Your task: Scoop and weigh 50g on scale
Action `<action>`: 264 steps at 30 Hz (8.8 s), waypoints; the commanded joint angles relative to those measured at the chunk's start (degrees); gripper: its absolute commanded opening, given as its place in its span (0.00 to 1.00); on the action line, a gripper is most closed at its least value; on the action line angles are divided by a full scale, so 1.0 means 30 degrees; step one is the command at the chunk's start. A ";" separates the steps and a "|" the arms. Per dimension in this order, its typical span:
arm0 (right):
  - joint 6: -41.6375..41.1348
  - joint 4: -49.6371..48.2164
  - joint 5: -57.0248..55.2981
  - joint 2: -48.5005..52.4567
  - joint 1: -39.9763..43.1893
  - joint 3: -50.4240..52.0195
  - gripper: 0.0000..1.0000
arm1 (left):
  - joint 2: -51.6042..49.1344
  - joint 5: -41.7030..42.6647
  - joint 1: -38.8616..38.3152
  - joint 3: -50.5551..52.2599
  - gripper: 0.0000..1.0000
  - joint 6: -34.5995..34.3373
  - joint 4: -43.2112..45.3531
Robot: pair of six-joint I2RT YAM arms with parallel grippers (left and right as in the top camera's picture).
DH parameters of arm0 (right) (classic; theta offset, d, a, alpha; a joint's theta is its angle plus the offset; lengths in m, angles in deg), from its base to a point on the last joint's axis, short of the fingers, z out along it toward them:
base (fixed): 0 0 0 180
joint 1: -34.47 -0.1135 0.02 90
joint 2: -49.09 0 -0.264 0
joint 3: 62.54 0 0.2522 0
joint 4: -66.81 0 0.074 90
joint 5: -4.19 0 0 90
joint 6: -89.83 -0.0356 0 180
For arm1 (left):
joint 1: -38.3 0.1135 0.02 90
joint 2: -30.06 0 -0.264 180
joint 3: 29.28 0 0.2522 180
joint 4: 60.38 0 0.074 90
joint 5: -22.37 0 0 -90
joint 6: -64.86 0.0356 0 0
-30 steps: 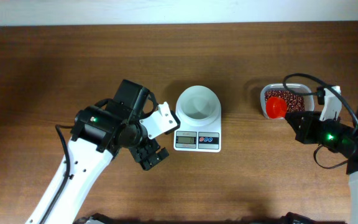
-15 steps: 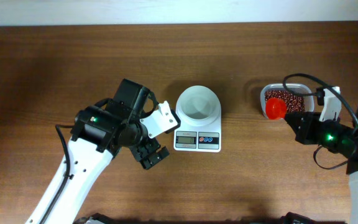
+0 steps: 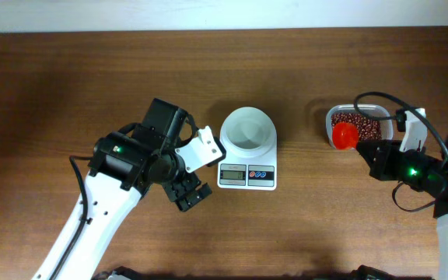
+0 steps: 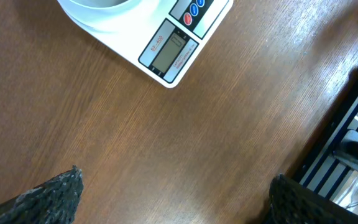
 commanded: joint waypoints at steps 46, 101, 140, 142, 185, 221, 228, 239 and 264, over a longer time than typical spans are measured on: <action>0.0146 0.0510 0.0255 0.0058 -0.0102 -0.0051 0.04 | 0.2157 0.2528 0.3738 -0.0138 0.99 0.5107 0.0197; 0.0146 0.1078 0.0255 0.0058 -0.0102 -0.0051 0.04 | 0.1960 0.3016 0.3738 -0.0138 0.99 0.5100 -0.0022; 0.1297 -0.4401 -1.3537 0.8393 -0.3388 -0.2448 0.04 | 0.1960 0.3016 0.3738 -0.0138 0.99 0.5100 -0.0022; 0.1311 -0.4597 -1.4418 0.8393 -0.3388 -0.2448 0.04 | 0.1960 0.3024 0.3738 -0.0138 0.99 0.5100 -0.0022; 0.0058 -0.3716 0.1377 1.3005 0.2834 -0.2404 0.04 | 0.1960 0.3024 0.3738 -0.0138 0.99 0.5100 -0.0022; 0.0051 -0.2499 0.9581 1.3005 0.5931 -0.2404 0.04 | 0.1960 0.3024 0.3738 -0.0138 0.99 0.5100 -0.0022; -0.0255 -0.2579 0.9843 1.3005 0.3424 -0.2404 0.04 | 0.1960 0.3016 0.3738 -0.0138 0.99 0.5100 -0.0022; -0.2441 -0.4269 0.9836 1.3012 -0.0612 -0.2404 0.04 | 0.1960 0.3016 0.3738 -0.0138 0.99 0.5100 -0.0022; -0.3993 -0.9245 0.6084 1.3012 -0.7286 -0.2404 0.04 | 0.1960 0.3016 0.3738 -0.0138 0.99 0.5100 -0.0022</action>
